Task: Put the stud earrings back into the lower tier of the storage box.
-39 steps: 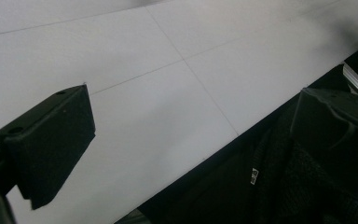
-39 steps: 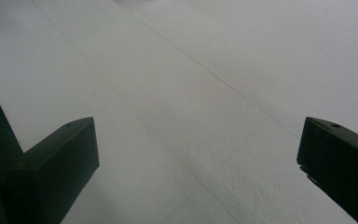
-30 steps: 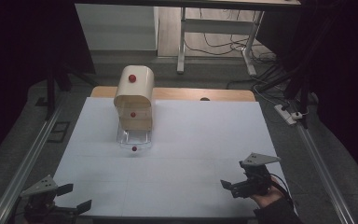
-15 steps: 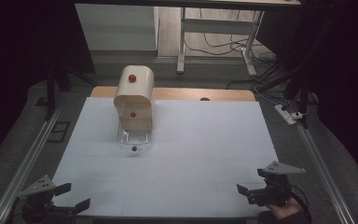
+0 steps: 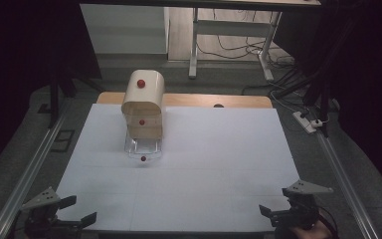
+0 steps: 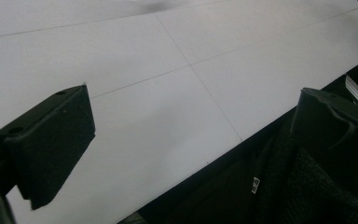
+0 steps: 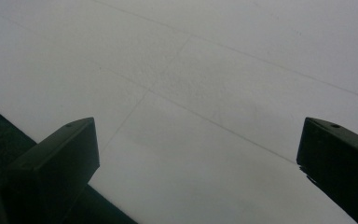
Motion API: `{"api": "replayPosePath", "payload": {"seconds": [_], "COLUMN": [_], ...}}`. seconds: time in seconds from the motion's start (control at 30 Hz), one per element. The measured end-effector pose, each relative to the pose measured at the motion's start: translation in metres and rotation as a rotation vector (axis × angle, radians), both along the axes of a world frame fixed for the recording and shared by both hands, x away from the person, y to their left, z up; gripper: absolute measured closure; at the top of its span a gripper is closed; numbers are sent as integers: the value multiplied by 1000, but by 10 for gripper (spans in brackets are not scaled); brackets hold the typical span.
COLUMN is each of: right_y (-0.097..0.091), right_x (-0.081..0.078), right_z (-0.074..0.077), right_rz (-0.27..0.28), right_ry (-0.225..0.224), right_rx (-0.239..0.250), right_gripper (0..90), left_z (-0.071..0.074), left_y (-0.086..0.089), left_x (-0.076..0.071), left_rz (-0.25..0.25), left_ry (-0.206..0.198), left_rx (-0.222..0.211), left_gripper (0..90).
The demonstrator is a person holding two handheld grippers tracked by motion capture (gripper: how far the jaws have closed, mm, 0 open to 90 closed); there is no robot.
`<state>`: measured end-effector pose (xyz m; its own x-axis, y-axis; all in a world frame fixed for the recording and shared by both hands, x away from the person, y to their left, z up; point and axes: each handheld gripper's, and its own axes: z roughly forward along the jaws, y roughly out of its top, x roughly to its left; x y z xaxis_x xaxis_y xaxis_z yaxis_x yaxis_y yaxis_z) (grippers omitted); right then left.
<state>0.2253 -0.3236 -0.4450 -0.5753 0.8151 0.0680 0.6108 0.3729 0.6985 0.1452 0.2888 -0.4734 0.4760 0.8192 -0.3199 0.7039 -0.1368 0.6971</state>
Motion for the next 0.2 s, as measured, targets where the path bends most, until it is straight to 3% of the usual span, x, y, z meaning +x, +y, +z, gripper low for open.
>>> {"api": "replayPosePath", "payload": {"seconds": [0.2], "right_y": [-2], "right_x": [-1], "right_z": [-1], "right_rz": [0], "right_ry": [17], "right_rx": [-2], "right_gripper": [0], "left_z": [0], "left_y": [-1], "left_x": [2], "left_rz": [-1], "left_ry": [7], "left_rx": [-1], "left_gripper": [0]}}
